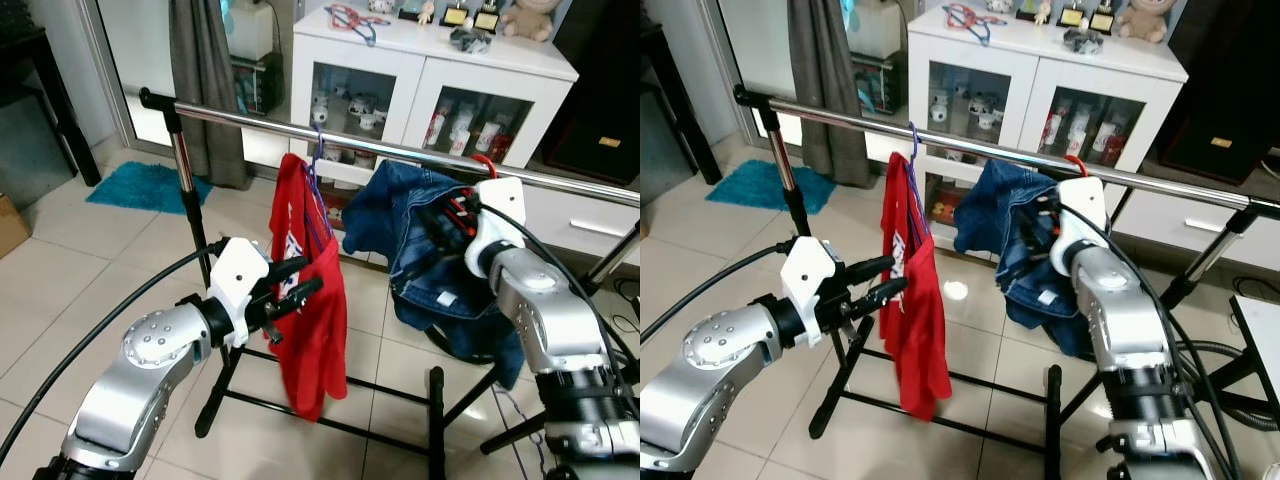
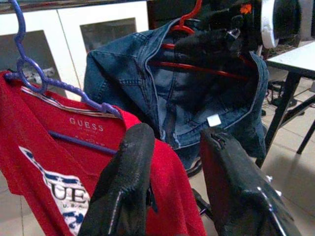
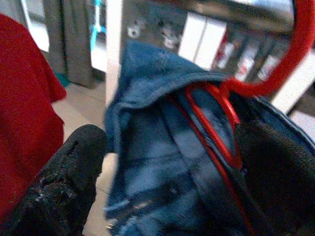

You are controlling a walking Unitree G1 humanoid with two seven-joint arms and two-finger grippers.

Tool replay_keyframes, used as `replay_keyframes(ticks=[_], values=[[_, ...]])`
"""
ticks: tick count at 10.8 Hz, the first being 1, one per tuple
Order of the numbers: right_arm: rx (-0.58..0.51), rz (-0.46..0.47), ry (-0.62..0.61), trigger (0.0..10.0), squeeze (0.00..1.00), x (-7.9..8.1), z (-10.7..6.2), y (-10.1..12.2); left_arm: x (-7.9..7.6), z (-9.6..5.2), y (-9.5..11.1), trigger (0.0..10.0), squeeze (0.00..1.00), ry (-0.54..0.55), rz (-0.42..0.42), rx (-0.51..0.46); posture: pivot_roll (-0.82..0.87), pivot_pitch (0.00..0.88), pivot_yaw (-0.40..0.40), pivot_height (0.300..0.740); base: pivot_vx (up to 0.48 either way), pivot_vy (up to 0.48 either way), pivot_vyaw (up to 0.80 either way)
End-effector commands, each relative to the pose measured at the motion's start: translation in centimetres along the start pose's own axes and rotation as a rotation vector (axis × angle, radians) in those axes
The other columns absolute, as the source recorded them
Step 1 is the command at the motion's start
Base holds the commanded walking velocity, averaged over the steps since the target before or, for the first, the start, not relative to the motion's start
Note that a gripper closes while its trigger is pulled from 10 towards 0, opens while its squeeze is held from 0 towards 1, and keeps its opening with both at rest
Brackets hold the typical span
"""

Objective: Hang hanger

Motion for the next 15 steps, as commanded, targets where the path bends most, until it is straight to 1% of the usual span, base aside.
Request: replay_keyframes(ticks=[1, 4, 5, 6, 7, 11, 12, 15], values=[[-0.008, -0.001, -0.029, 10.0, 0.0, -1.2, 0.1, 0.6, -0.3, 0.1, 0.4, 10.0, 0.0, -0.022, 0.013, -0.001, -0.03, 0.0, -0.065, 0.74, 0.0, 0.0, 0.0], [0.021, -0.01, -0.001, 10.0, 0.0, -1.4, 1.3, 0.5, -0.3, 0.1, 0.4, 10.0, 0.0, -0.038, 0.016, 0.001, -0.03, 0.0, -0.061, 0.74, 0.0, 0.0, 0.0], [0.023, -0.008, 0.023, 9.3, 0.0, -1.1, 1.7, 0.7, -0.4, 0.1, 0.4, 10.0, 0.0, -0.045, 0.018, 0.0, -0.03, 0.0, -0.061, 0.74, 0.0, 0.0, 0.0], [0.055, -0.018, 0.044, 2.8, 0.0, -0.9, 1.9, 0.4, -0.4, 0.1, 0.5, 10.0, 0.0, -0.048, 0.019, 0.0, -0.03, 0.0, -0.061, 0.74, 0.0, 0.0, 0.0], [0.081, -0.015, 0.048, 0.0, 0.0, -1.0, 2.0, 0.0, -0.4, 0.1, 0.5, 10.0, 0.0, -0.05, 0.02, 0.001, -0.03, 0.0, -0.061, 0.74, 0.0, 0.0, 0.0], [0.104, 0.013, 0.076, 0.0, 0.0, -1.1, 2.3, 0.0, -0.6, 0.0, 0.4, 10.0, 0.0, -0.058, 0.019, 0.003, -0.02, 0.0, -0.071, 0.74, 0.0, 0.0, 0.0], [0.104, 0.057, 0.086, 0.0, 0.0, -1.1, 2.3, 0.2, -0.6, 0.0, 0.4, 10.0, 0.0, -0.06, 0.021, 0.004, -0.02, 0.0, -0.071, 0.74, 0.0, 0.0, 0.0], [0.11, 0.145, 0.101, 0.0, 0.0, -1.1, 2.4, 0.2, -0.7, 0.1, 0.4, 10.0, 0.0, -0.071, 0.024, 0.003, -0.02, 0.0, -0.074, 0.74, 0.0, 0.0, 0.0]])
Point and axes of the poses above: a point about 5 cm out from each wrist's last joint towards the gripper, its own z axis pointing out of the wrist towards the gripper, its own y axis along the axis of the wrist's last joint, x = y × z, the point moved 6 cm from there along z, pointing out of the wrist towards the gripper, and after that the axes turned 2 degrees about z, right-handed, at the moved point
